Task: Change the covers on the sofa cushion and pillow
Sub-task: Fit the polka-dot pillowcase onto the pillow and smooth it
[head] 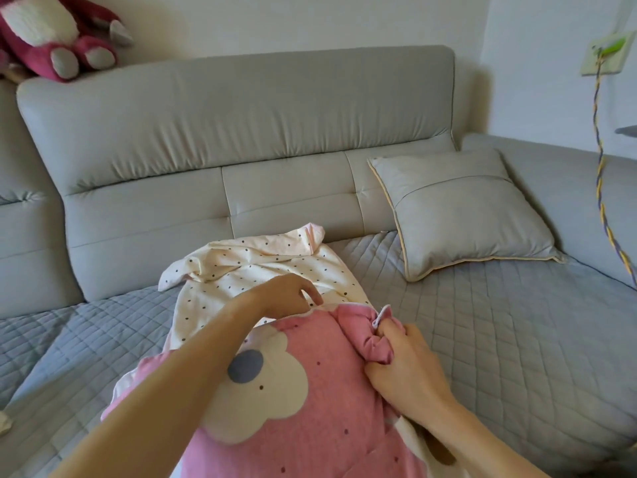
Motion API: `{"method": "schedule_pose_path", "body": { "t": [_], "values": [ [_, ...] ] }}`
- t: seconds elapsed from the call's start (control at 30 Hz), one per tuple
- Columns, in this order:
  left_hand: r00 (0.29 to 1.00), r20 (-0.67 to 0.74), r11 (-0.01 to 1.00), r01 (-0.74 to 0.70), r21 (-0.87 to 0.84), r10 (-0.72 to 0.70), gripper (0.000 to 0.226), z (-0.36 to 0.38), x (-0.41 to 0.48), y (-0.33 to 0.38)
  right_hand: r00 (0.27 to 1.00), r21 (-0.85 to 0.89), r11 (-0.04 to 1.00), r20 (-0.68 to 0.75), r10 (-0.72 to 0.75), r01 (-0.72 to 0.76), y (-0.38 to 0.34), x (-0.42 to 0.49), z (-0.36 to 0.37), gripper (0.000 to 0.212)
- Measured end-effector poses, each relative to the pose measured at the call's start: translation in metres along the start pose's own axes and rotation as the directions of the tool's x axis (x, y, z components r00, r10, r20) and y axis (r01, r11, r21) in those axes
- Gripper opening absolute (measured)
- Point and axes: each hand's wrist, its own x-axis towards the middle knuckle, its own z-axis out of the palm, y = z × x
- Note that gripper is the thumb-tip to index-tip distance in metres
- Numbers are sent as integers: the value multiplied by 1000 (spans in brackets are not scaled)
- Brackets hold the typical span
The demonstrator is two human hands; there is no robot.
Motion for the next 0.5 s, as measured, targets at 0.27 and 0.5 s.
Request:
{"method": "schedule_pose_path", "body": {
  "t": [0.27, 0.5],
  "values": [
    [997, 31, 948, -72, 310, 65, 54, 26, 27, 39, 951, -307, 952, 290, 110, -17, 3, -40, 3, 55],
    [958, -92, 674, -121, 728, 272, 30, 47, 44, 57, 958, -254, 965, 252, 135, -69, 11, -39, 0, 59]
  ]
}}
